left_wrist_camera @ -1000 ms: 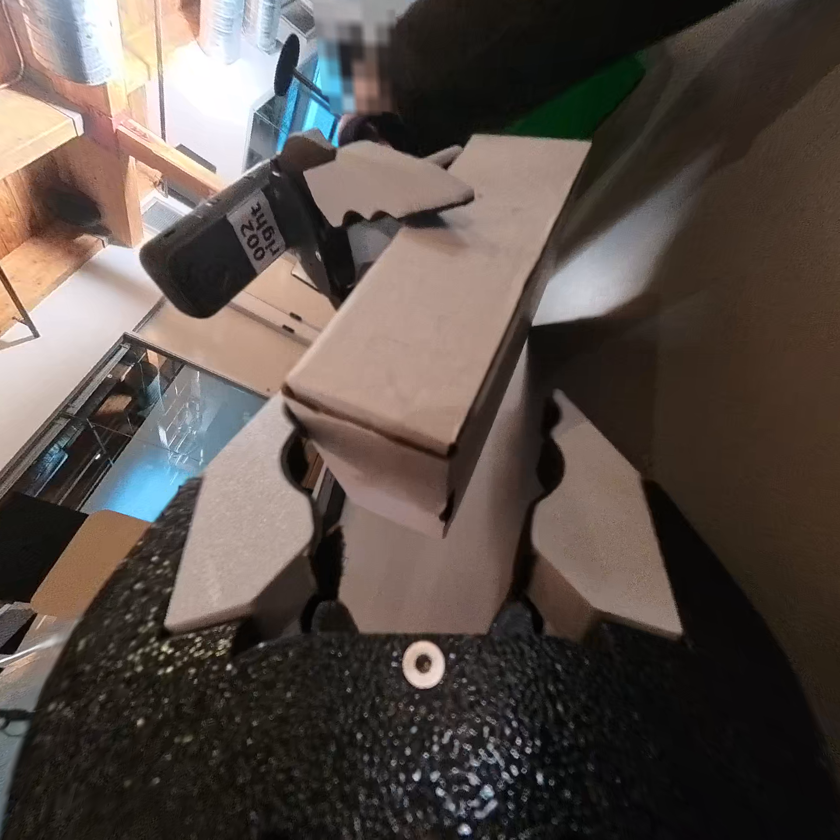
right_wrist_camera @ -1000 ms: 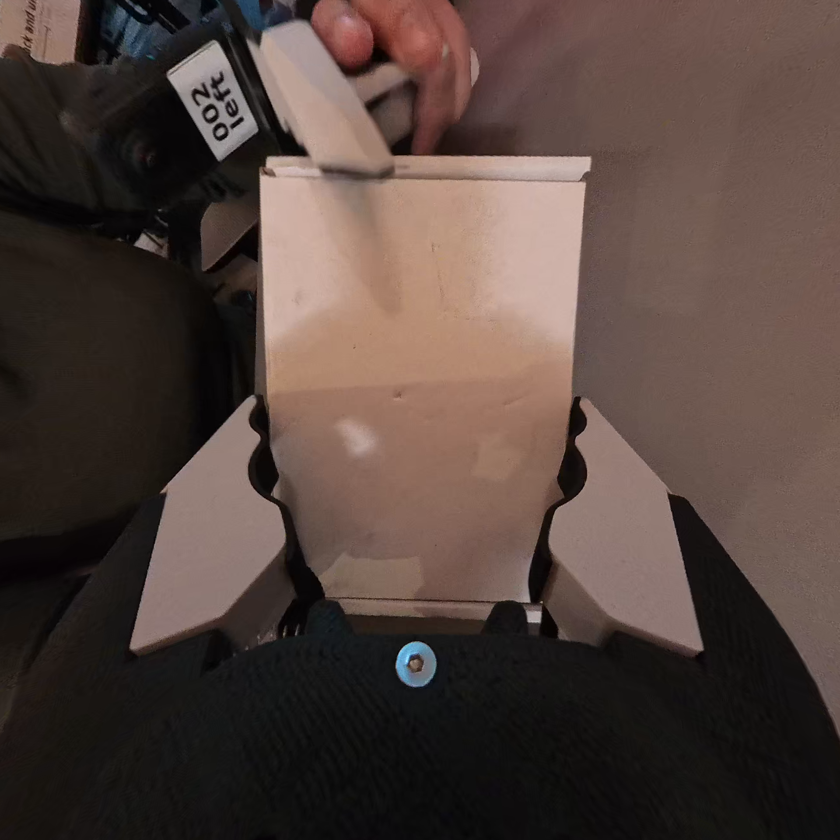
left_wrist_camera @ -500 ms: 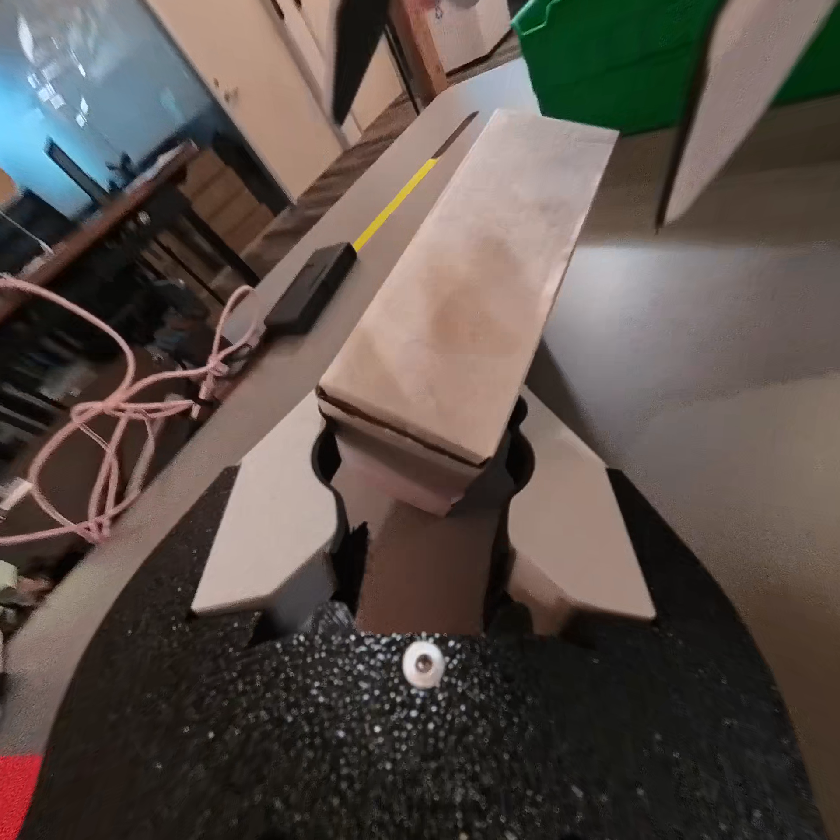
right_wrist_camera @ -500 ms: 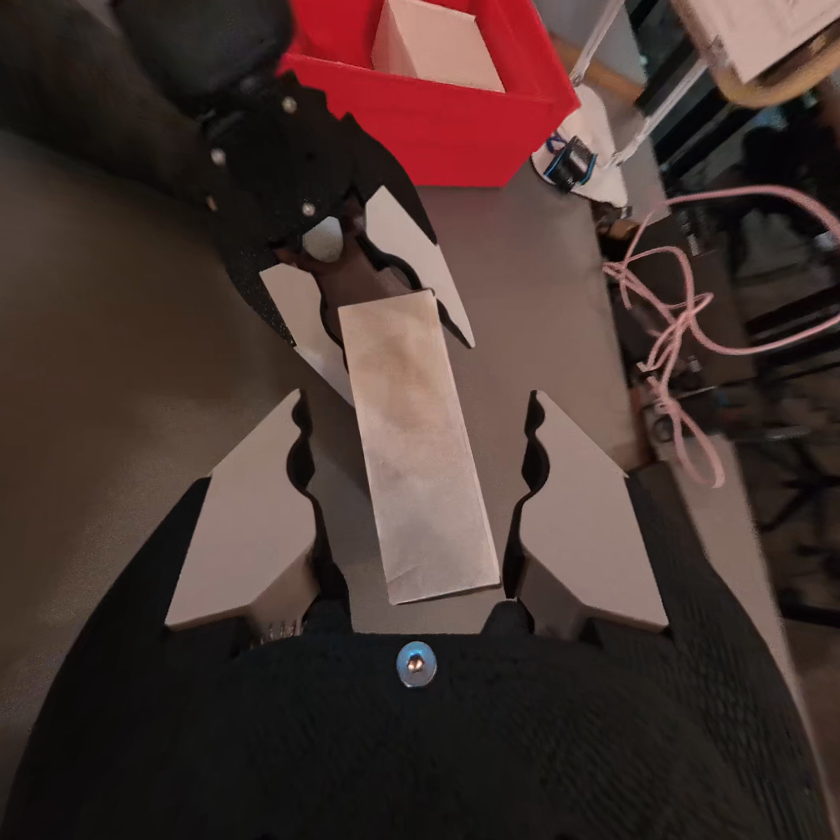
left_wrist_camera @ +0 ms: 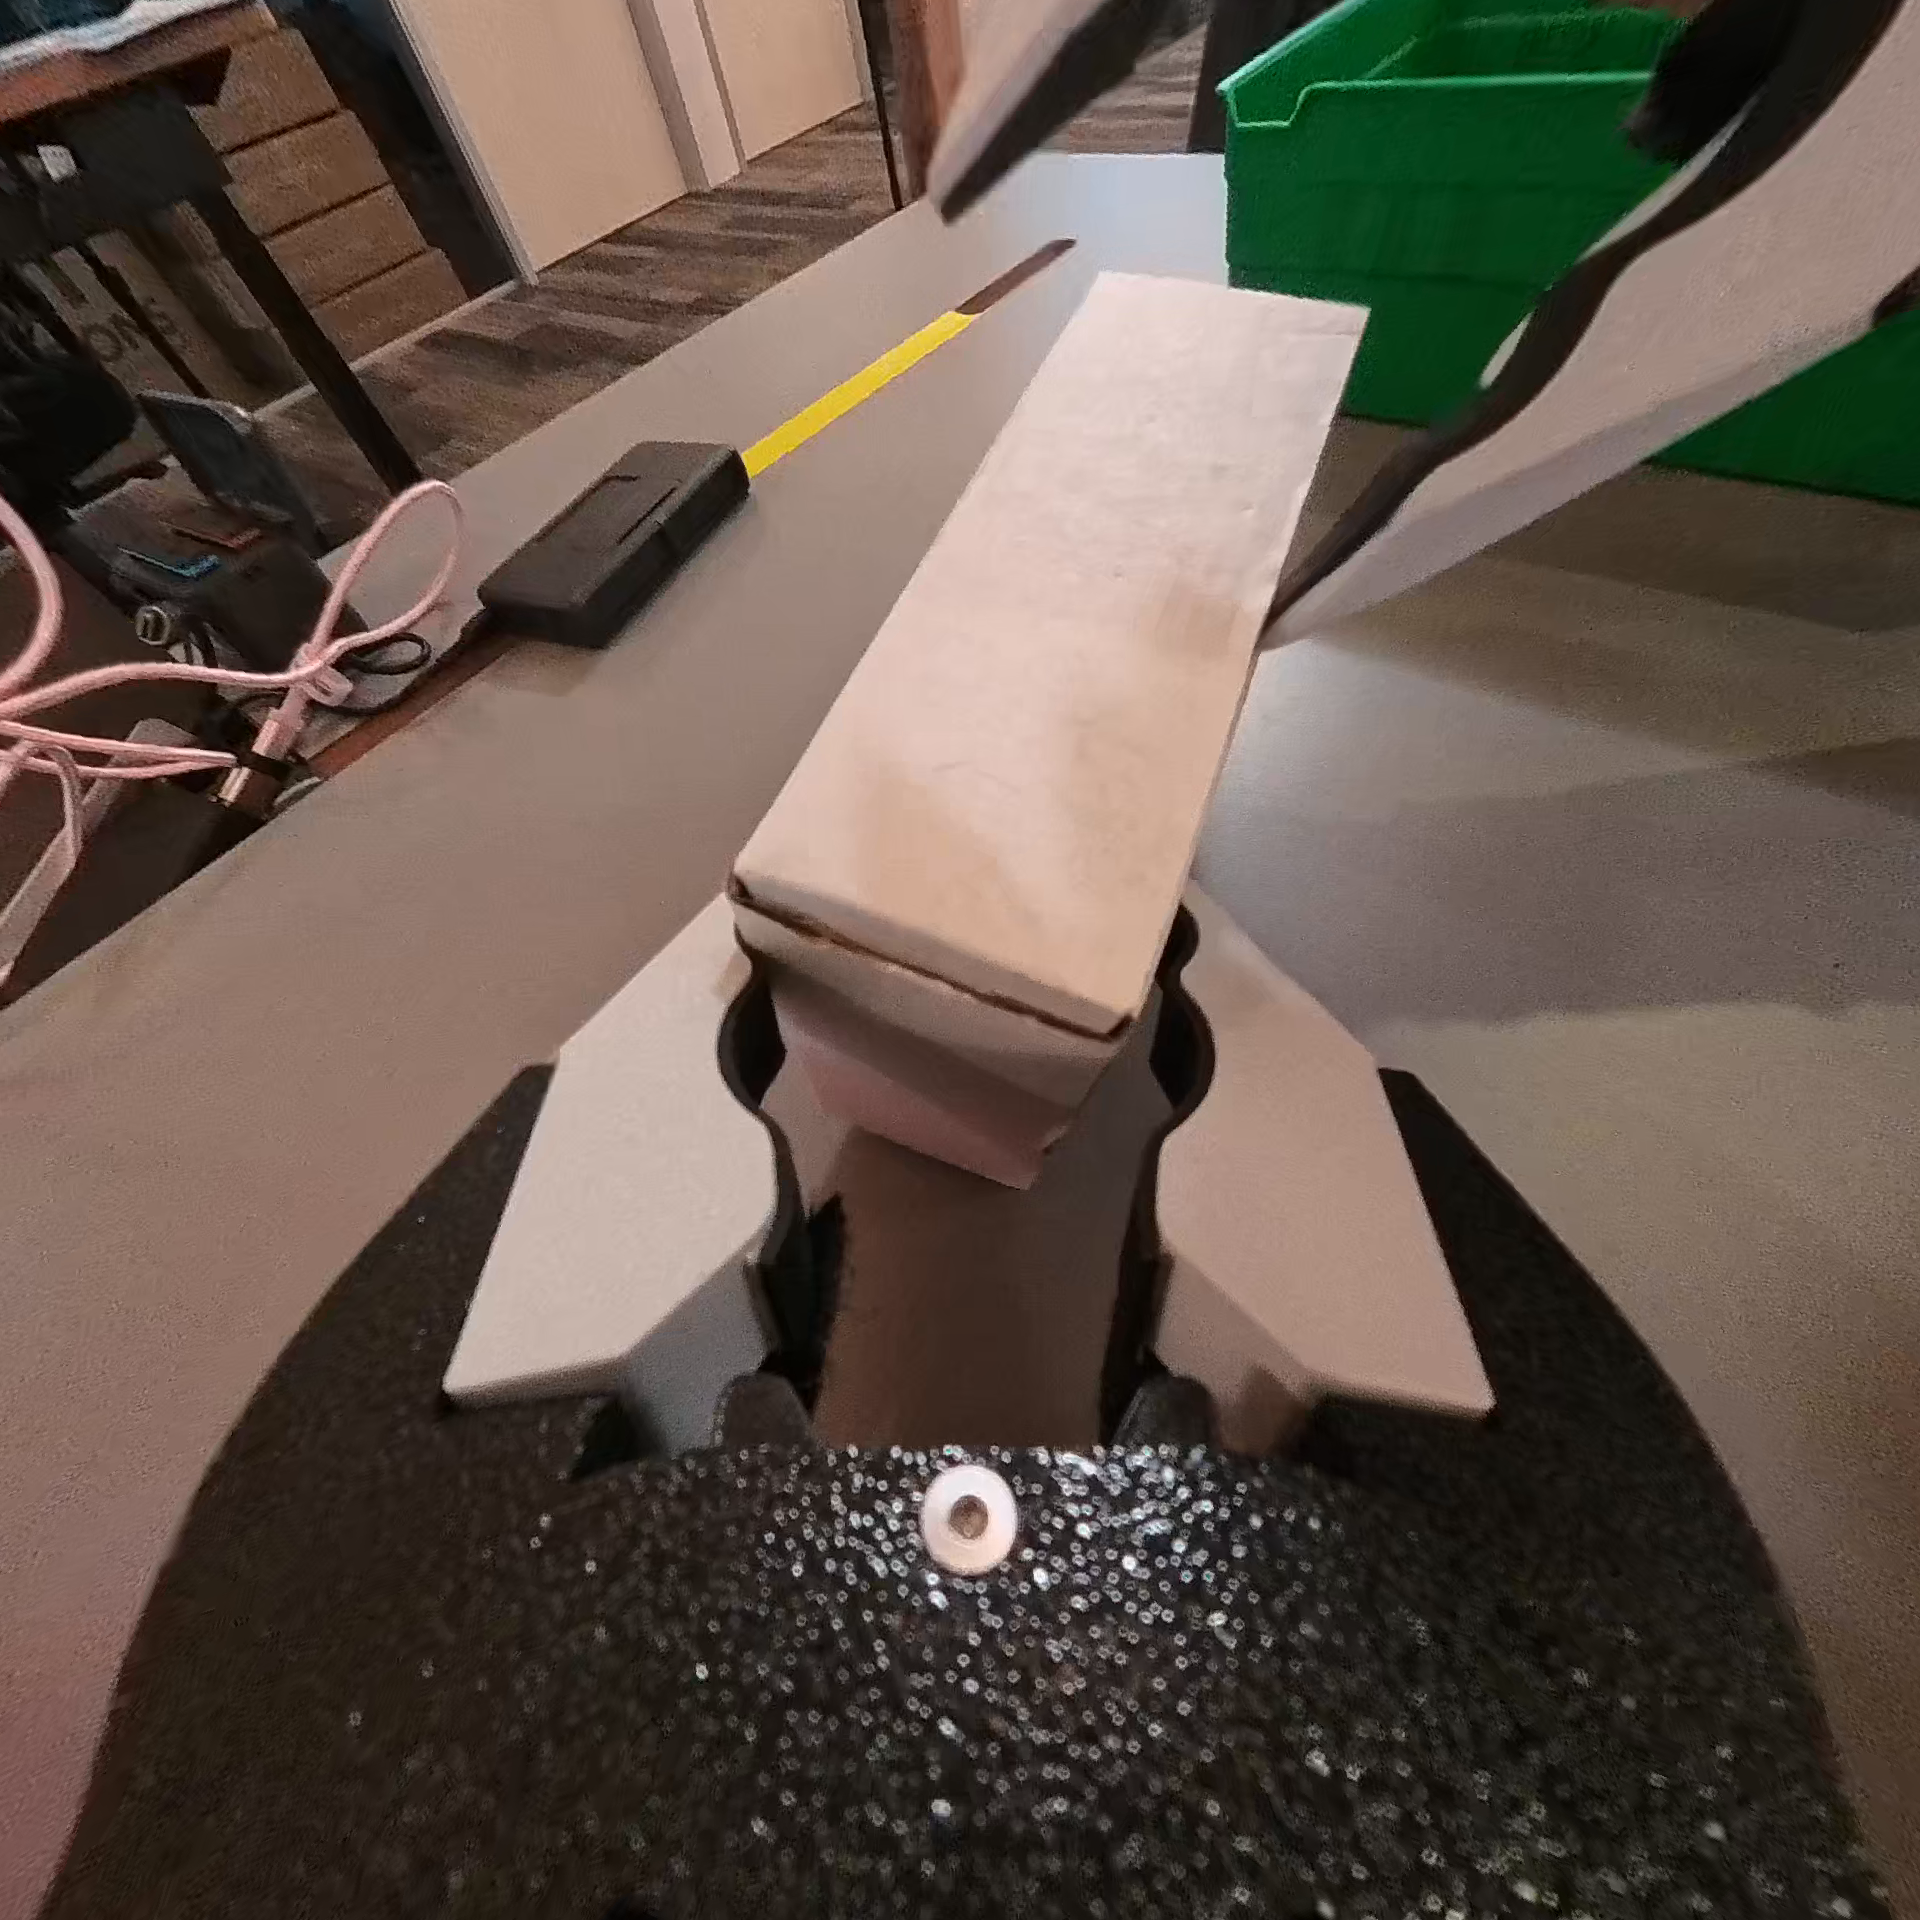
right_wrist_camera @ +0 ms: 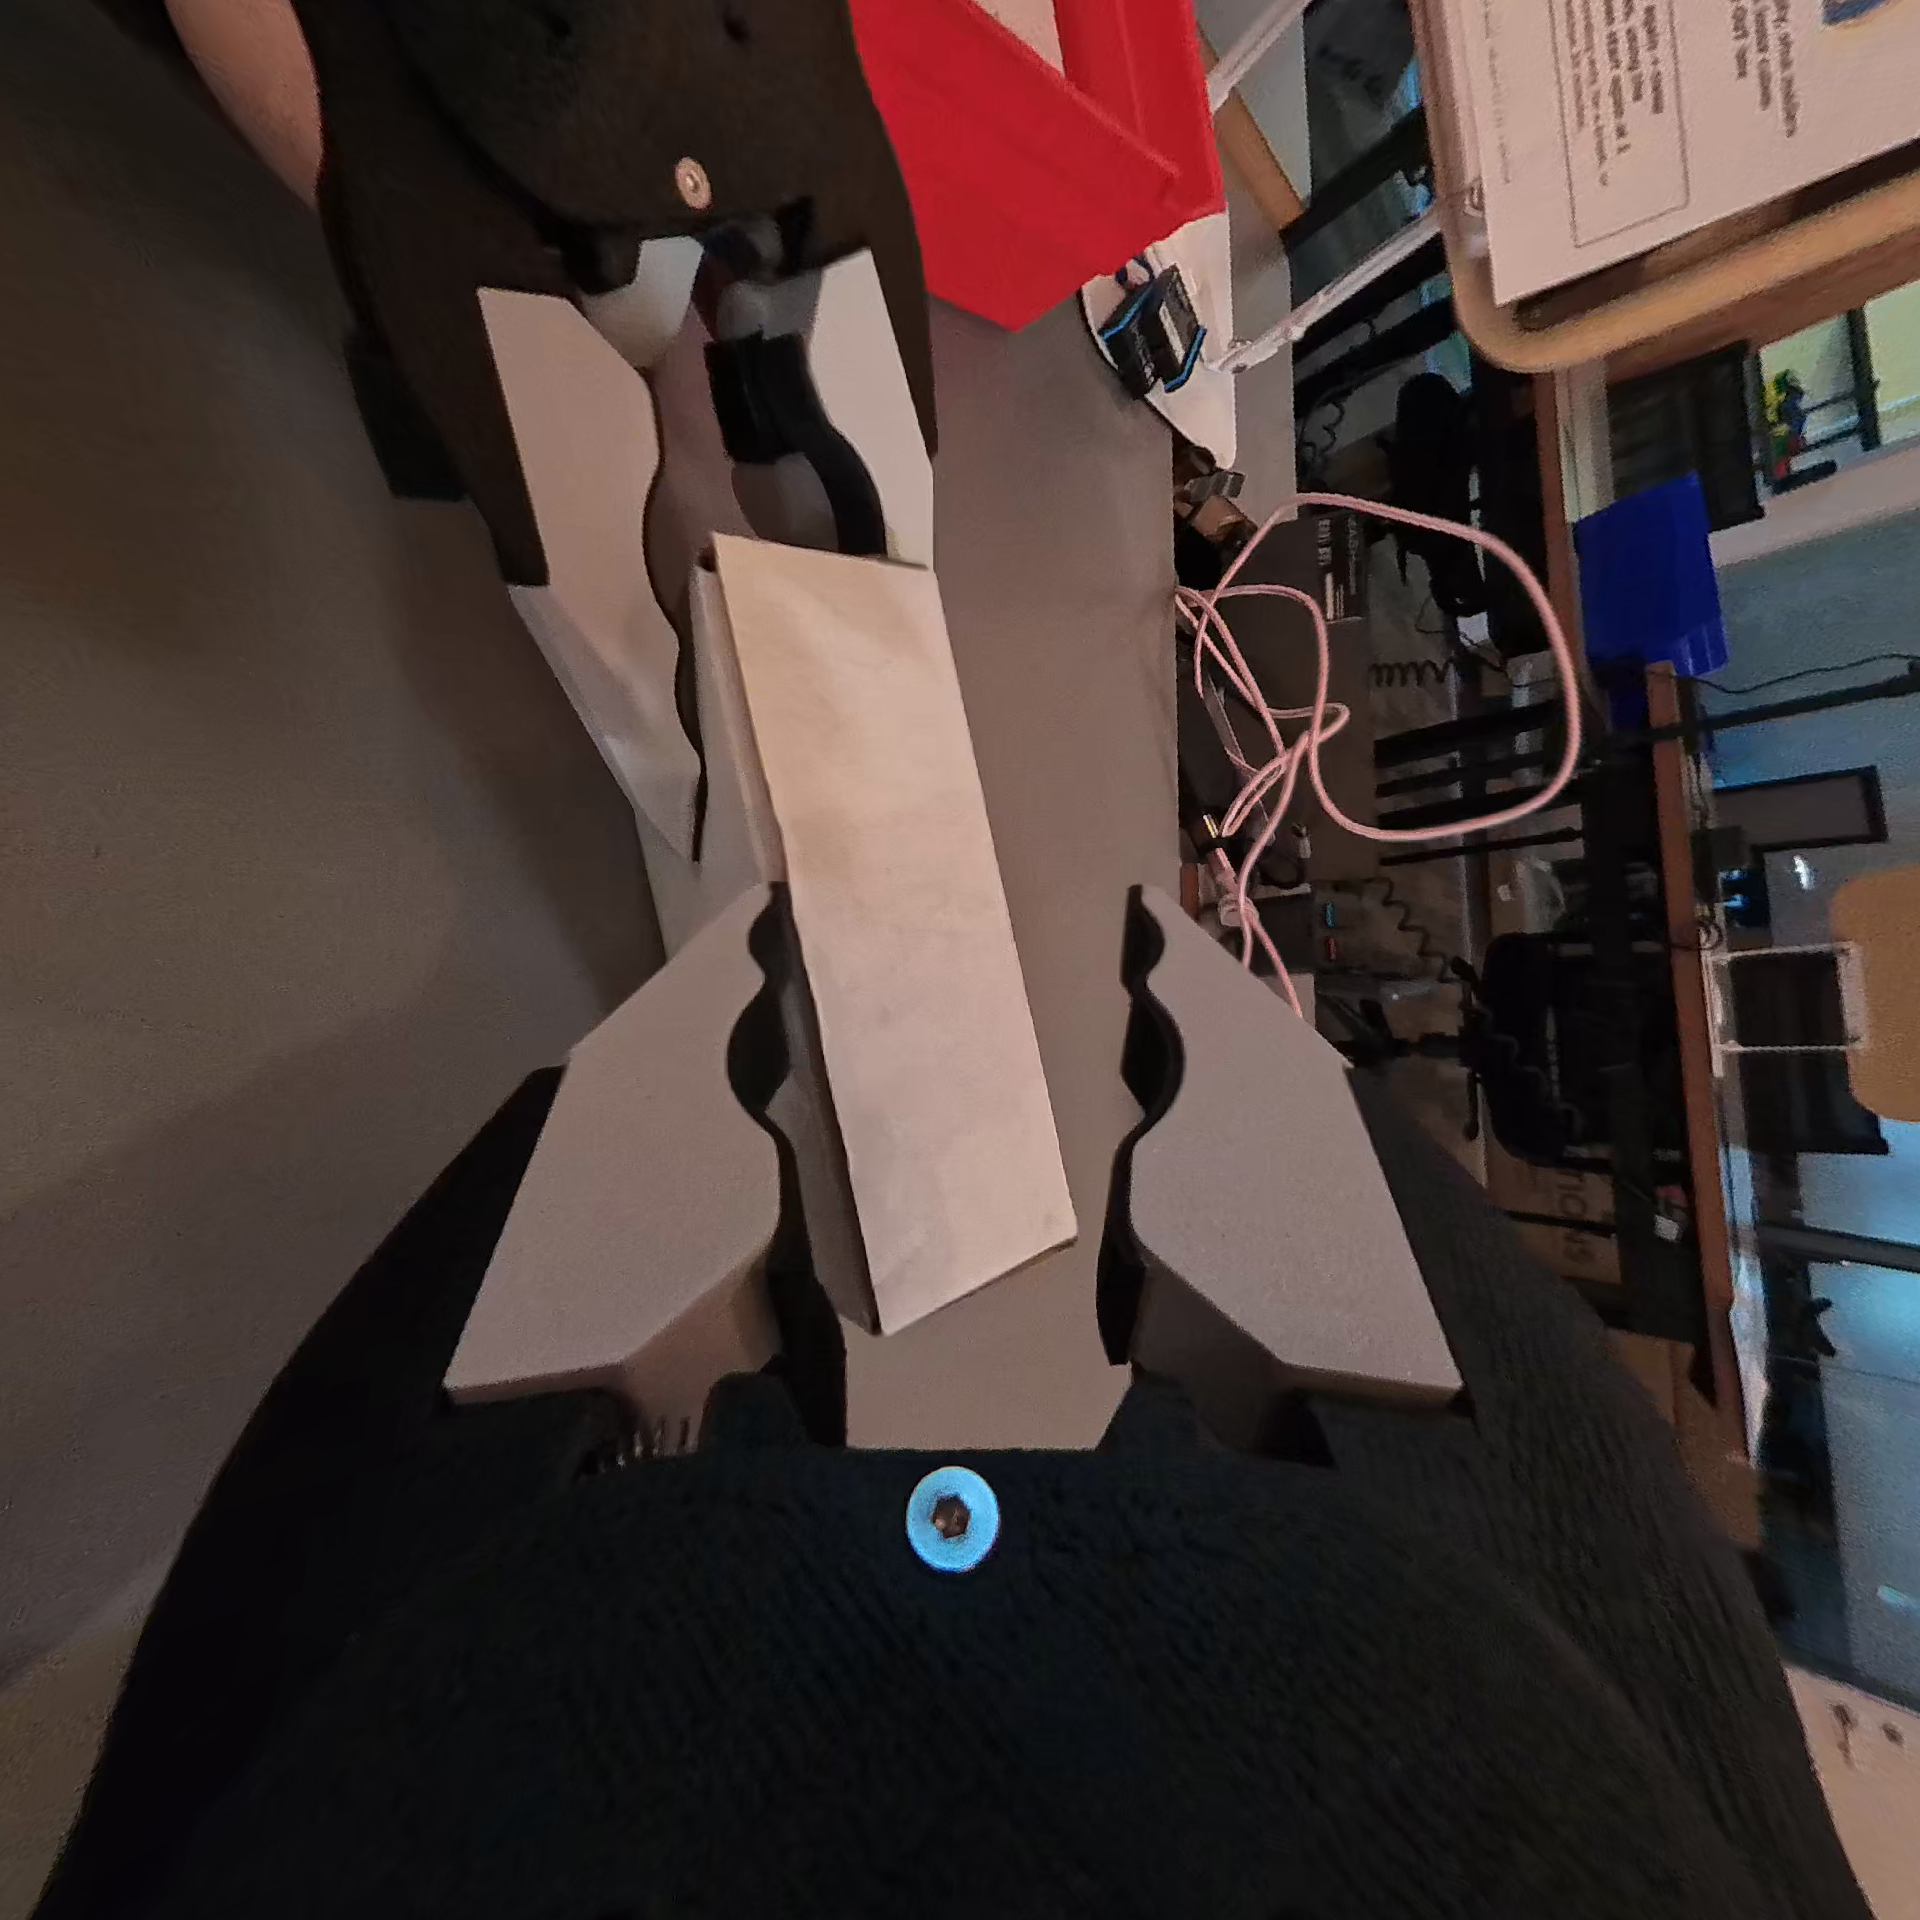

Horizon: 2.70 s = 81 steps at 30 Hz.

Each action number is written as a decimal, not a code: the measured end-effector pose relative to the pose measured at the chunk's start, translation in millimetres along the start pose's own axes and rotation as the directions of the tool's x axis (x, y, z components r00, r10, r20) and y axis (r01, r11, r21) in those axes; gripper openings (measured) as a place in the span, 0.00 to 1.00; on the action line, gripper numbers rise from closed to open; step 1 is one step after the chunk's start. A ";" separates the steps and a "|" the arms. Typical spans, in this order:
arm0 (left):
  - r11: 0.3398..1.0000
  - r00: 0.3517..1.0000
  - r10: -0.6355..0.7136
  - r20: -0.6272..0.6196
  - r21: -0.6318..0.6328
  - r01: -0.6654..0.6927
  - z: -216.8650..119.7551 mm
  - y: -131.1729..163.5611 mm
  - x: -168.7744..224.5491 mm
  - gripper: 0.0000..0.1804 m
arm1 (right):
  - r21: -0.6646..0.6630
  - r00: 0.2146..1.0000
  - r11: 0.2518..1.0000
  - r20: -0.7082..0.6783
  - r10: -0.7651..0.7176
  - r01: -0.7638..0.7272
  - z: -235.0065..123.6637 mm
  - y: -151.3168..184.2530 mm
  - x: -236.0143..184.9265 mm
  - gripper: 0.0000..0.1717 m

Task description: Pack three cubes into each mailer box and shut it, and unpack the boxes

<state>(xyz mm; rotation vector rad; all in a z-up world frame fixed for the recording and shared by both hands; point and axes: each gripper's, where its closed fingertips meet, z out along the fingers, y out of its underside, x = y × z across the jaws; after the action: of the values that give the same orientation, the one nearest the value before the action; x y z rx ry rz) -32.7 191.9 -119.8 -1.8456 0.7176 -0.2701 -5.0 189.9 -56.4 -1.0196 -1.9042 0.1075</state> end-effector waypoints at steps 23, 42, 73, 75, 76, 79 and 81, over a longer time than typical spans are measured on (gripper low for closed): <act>0.990 0.991 0.121 -0.055 0.072 -0.117 -0.1 -1.3 5.7 0.35 | -0.016 0.990 0.993 -0.076 -0.118 0.118 4.2 1.5 4.3 0.03; 0.564 0.536 0.795 0.283 -0.019 -0.826 2.3 0.3 11.1 0.49 | -0.079 0.951 0.978 0.227 0.207 -0.194 -8.9 14.8 -26.6 0.00; 0.566 0.539 0.820 0.195 -0.128 -0.814 12.5 1.9 40.0 0.54 | -0.265 0.960 0.931 0.053 0.275 -0.252 -5.5 21.8 -8.7 0.00; 0.574 0.551 0.815 0.178 -0.133 -0.808 13.0 4.4 41.1 0.52 | -0.265 0.963 0.931 0.030 0.269 -0.252 -6.2 23.1 -4.5 0.00; 0.575 0.553 0.816 0.164 -0.139 -0.807 13.8 7.2 41.5 0.51 | -0.266 0.965 0.931 0.010 0.262 -0.250 -6.7 24.5 -1.1 0.00; 0.570 0.554 0.821 0.138 -0.152 -0.808 16.6 14.2 41.8 0.48 | -0.259 0.970 0.934 -0.057 0.238 -0.245 -8.9 28.1 11.1 0.00; 0.568 0.552 0.823 0.134 -0.139 -0.812 15.9 13.6 42.9 0.49 | -0.245 0.970 0.939 -0.091 0.224 -0.240 -11.2 29.0 18.3 0.00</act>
<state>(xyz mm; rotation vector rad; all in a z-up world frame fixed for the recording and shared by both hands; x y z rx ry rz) 4.5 175.6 -144.8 -1.3604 1.3824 0.5521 17.3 217.7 -50.9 -1.4053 -1.7651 -0.0345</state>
